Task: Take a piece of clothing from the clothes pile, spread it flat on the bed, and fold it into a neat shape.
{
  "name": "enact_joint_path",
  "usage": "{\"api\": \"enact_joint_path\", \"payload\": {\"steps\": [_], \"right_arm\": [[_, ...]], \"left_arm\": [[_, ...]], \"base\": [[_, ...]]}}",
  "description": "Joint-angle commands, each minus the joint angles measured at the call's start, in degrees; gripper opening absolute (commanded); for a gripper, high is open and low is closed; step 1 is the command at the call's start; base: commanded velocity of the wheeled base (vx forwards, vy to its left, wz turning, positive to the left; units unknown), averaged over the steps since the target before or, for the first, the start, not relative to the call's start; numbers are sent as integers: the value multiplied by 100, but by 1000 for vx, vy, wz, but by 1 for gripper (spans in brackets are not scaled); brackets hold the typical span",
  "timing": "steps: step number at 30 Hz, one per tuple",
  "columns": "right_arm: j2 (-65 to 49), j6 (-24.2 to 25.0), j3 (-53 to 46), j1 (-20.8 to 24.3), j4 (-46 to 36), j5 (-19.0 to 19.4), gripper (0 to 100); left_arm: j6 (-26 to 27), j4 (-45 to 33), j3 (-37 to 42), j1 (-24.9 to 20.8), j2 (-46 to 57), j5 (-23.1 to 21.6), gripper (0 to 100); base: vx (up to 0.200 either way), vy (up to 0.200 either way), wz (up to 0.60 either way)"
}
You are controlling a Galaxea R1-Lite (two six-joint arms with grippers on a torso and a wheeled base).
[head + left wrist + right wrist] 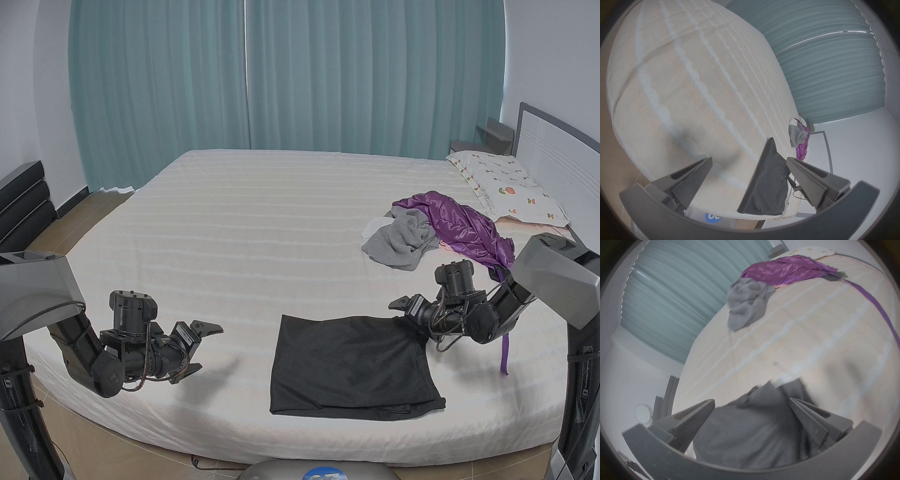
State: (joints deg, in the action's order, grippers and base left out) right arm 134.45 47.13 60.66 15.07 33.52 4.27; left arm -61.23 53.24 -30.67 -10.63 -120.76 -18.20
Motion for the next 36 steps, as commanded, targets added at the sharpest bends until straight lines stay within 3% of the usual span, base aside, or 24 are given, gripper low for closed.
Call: {"api": "enact_joint_path", "payload": {"steps": [1,11,17,24,25,32,36], "right_arm": [[-112,-2,-125,-364,23,22,100],[-147,-151,-344,-373,778,285,100],[-42,-239,-388,-118,805,496,100],[240,-274,-292,-136,805,602,100],[222,-345,-300,-197,805,593,0],[187,-371,-397,-408,954,602,0],[178,-354,-538,-549,1156,619,0]], "left_arm": [[-3,3,0,0,-9,1,100],[-3,3,0,0,-9,1,100],[-3,3,-27,0,0,1,100],[-3,3,-35,0,-9,10,100],[-3,3,-44,0,-9,10,100],[-3,3,-62,-27,0,89,100],[-3,3,-176,-106,-53,405,100]], "base": [[0,0,0],[0,0,0],[0,0,0],[0,0,0],[0,0,0],[0,0,0],[0,0,0]]}}
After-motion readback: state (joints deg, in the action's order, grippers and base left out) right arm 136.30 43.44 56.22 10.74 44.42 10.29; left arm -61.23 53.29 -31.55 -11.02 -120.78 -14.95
